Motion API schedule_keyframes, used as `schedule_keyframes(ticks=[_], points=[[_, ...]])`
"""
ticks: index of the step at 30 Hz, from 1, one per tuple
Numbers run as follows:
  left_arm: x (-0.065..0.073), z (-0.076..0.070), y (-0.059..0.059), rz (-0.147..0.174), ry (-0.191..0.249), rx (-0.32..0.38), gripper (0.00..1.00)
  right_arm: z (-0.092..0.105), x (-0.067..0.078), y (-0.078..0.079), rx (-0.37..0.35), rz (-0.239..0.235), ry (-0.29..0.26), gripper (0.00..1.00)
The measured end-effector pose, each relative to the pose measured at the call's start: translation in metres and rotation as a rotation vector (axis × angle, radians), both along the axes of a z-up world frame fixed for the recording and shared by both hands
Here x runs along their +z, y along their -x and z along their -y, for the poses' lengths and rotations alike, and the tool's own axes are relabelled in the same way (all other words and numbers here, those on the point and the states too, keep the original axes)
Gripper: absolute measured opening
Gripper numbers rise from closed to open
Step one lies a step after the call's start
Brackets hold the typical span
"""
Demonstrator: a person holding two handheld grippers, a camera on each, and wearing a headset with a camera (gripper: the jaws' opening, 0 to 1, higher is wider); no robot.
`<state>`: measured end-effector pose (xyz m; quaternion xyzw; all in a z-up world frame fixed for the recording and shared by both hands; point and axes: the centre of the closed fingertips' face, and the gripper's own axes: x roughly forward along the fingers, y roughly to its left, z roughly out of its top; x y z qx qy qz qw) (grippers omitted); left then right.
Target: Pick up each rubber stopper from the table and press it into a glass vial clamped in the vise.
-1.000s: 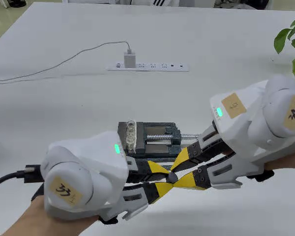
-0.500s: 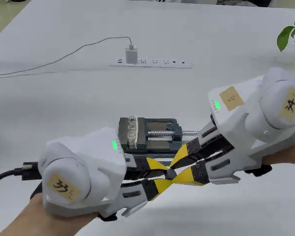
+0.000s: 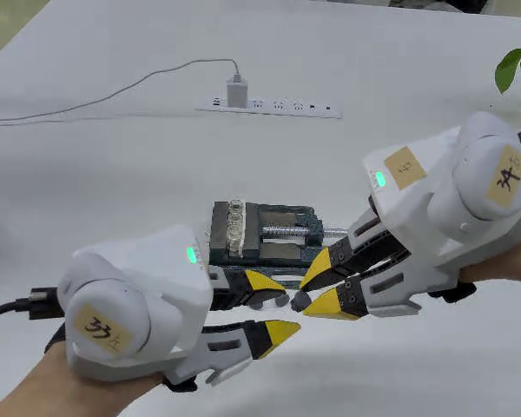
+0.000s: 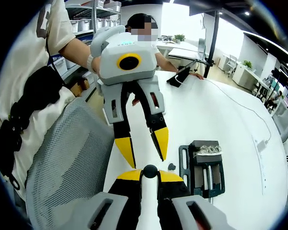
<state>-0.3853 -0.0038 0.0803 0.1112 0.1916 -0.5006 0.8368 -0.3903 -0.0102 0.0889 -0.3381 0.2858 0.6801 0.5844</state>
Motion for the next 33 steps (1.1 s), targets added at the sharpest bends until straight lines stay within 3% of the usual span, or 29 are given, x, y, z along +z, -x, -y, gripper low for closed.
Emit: schedule_keyframes(ticks=[9, 17, 24, 33], points=[[-0.012, -0.041, -0.004, -0.016, -0.04, 0.138, 0.53, 0.001, 0.005, -0.002, 0.004, -0.008, 0.021, 0.07], [-0.006, -0.079, -0.01, -0.022, -0.03, 0.277, 0.8, -0.006, 0.013, -0.009, 0.012, -0.009, 0.038, 0.07], [-0.005, -0.098, -0.017, -0.026, -0.012, 0.34, 0.99, -0.009, 0.014, -0.02, 0.027, -0.003, 0.065, 0.07], [-0.015, -0.105, -0.02, -0.052, 0.003, 0.358, 0.99, -0.016, 0.007, -0.044, 0.034, 0.02, 0.102, 0.07]])
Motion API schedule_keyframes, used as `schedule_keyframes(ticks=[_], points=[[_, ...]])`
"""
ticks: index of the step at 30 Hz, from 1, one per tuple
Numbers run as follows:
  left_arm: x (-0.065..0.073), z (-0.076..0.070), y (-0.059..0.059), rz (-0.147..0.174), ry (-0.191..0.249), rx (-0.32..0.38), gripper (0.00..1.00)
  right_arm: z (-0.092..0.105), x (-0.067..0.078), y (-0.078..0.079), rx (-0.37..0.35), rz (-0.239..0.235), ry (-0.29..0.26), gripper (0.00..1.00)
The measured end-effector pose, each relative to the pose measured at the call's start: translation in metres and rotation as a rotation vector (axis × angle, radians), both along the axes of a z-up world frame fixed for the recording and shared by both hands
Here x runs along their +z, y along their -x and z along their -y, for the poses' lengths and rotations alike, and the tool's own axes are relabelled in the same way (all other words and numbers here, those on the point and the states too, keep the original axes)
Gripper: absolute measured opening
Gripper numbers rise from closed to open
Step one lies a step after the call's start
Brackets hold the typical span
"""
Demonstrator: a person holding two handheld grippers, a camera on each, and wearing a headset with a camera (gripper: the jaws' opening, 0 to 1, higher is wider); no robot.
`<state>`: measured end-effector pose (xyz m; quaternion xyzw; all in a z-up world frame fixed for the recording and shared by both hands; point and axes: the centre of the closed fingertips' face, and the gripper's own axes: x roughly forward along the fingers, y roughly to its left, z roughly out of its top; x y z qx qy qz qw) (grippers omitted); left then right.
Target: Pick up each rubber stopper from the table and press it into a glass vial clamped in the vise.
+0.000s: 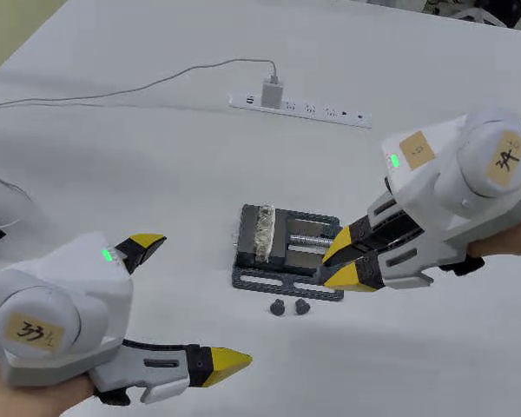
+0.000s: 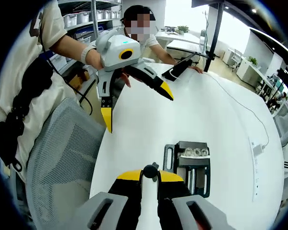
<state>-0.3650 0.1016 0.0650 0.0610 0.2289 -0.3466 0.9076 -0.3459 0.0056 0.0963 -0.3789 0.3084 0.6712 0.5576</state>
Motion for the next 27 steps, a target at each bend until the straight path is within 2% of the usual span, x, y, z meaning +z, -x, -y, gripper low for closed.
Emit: schedule_keyframes(ticks=[8, 12, 15, 17, 27], points=[[0.001, -0.003, -0.003, 0.01, 0.019, 0.016, 0.99, -0.009, 0.002, -0.034, 0.012, 0.035, 0.024, 0.07], [0.0, -0.004, -0.003, 0.013, 0.016, 0.013, 0.98, -0.018, 0.002, -0.058, 0.025, 0.065, 0.045, 0.07], [0.0, -0.003, -0.002, 0.012, 0.023, 0.011, 0.98, -0.025, 0.0, -0.067, 0.044, 0.069, 0.062, 0.07], [0.0, -0.002, -0.001, 0.012, 0.017, 0.005, 0.98, -0.028, -0.004, -0.078, 0.08, 0.081, 0.091, 0.07], [-0.002, 0.0, -0.007, 0.008, 0.028, 0.016, 0.96, -0.049, -0.022, -0.102, 0.17, 0.116, 0.187, 0.07]])
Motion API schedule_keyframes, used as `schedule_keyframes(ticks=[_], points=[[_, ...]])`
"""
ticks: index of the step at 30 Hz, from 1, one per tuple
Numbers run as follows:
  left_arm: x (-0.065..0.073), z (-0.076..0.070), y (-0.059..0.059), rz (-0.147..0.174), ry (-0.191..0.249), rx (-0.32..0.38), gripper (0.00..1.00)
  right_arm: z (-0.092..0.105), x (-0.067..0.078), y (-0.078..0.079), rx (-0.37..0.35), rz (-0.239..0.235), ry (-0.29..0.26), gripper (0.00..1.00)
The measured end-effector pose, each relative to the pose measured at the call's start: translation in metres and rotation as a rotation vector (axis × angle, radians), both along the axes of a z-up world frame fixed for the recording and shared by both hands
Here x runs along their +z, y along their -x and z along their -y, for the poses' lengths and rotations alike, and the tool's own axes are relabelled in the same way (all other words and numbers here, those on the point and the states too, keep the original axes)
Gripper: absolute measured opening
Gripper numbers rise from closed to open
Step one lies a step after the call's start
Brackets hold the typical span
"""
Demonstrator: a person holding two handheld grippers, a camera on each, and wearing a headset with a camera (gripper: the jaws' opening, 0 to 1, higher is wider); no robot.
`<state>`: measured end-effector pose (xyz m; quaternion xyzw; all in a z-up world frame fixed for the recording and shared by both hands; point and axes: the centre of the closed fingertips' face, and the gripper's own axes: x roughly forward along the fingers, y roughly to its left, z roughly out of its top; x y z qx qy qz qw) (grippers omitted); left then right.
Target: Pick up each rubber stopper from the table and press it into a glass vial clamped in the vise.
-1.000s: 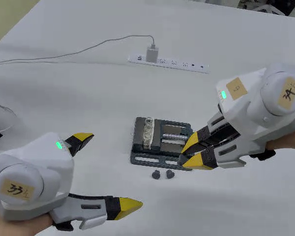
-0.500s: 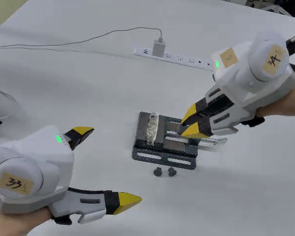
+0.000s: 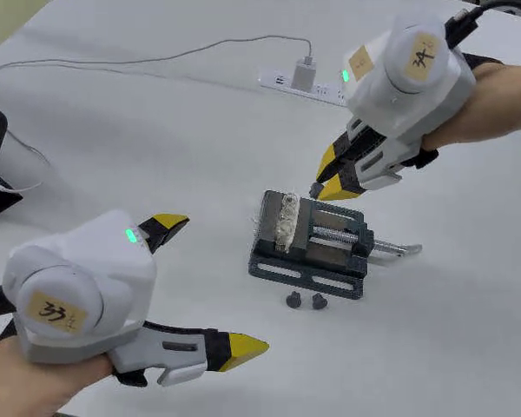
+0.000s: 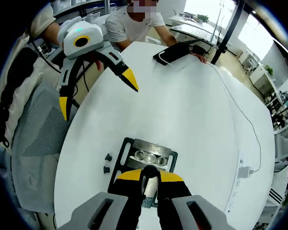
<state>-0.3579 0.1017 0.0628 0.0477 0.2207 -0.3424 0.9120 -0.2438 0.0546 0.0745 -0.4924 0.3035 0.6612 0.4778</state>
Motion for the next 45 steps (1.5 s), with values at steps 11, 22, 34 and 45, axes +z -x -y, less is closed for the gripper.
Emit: schedule_keyframes(ticks=[11, 22, 34, 45], points=[[-0.005, 0.0, -0.004, -0.011, 0.015, 0.016, 0.94, -0.012, -0.019, -0.015, 0.041, 0.01, 0.06, 0.07], [-0.011, -0.003, -0.004, -0.026, 0.026, 0.029, 0.93, -0.013, -0.038, -0.018, 0.03, -0.013, 0.113, 0.07], [-0.017, -0.004, -0.002, -0.04, 0.031, 0.035, 0.93, -0.014, -0.043, -0.015, 0.039, -0.017, 0.134, 0.07], [-0.02, -0.005, 0.0, -0.053, 0.04, 0.04, 0.91, -0.015, -0.046, -0.015, 0.017, -0.022, 0.159, 0.07]])
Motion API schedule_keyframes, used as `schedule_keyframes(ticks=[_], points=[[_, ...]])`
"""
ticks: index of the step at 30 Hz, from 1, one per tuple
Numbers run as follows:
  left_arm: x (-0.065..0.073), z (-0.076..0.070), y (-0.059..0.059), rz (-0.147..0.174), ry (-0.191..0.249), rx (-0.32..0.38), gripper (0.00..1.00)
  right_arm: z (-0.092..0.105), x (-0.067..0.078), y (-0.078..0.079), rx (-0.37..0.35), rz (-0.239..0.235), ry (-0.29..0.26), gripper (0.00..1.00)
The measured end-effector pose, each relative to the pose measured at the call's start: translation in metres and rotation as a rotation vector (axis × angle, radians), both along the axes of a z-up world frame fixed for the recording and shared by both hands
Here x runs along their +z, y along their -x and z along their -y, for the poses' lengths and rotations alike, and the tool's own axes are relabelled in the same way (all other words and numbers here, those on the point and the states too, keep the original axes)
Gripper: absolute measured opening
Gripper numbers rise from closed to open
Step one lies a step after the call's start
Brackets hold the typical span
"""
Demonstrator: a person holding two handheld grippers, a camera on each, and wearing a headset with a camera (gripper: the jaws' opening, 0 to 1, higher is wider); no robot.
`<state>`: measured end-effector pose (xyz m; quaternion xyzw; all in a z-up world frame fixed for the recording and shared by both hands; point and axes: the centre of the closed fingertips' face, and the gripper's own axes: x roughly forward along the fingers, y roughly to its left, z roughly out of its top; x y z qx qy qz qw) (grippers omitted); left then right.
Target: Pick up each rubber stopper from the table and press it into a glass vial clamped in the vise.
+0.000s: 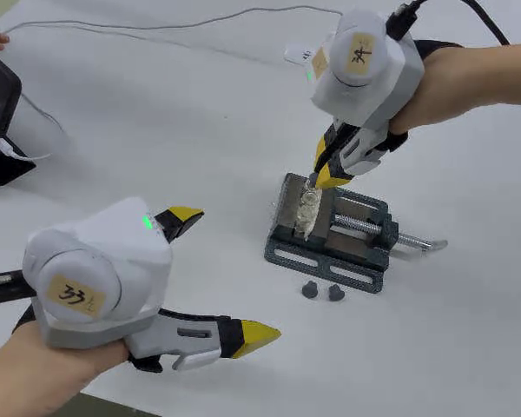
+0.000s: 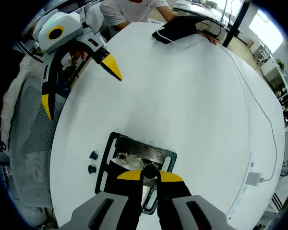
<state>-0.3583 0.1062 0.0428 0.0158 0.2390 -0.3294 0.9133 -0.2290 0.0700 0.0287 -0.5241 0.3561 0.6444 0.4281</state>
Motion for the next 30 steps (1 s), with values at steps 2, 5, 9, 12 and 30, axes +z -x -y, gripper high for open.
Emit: schedule_keyframes(ticks=[2, 5, 9, 12, 30], points=[[0.0004, -0.0004, -0.0004, 0.001, 0.003, 0.003, 0.91, 0.0011, 0.0003, 0.0005, 0.002, -0.001, 0.0, 0.07], [0.0007, -0.0006, -0.0008, 0.0, 0.005, 0.004, 0.91, 0.0011, 0.0004, 0.0002, 0.004, 0.0, -0.004, 0.07], [0.0006, 0.0, -0.0008, -0.001, 0.008, 0.003, 0.9, 0.0002, 0.0015, 0.0016, 0.011, 0.012, -0.01, 0.07], [0.0002, 0.0006, -0.0004, -0.001, 0.006, 0.001, 0.9, -0.0005, 0.0021, 0.001, 0.018, 0.015, -0.015, 0.07], [-0.0009, 0.0026, 0.0021, -0.008, 0.021, 0.01, 0.89, -0.002, -0.0014, -0.0013, -0.047, 0.013, -0.004, 0.06]])
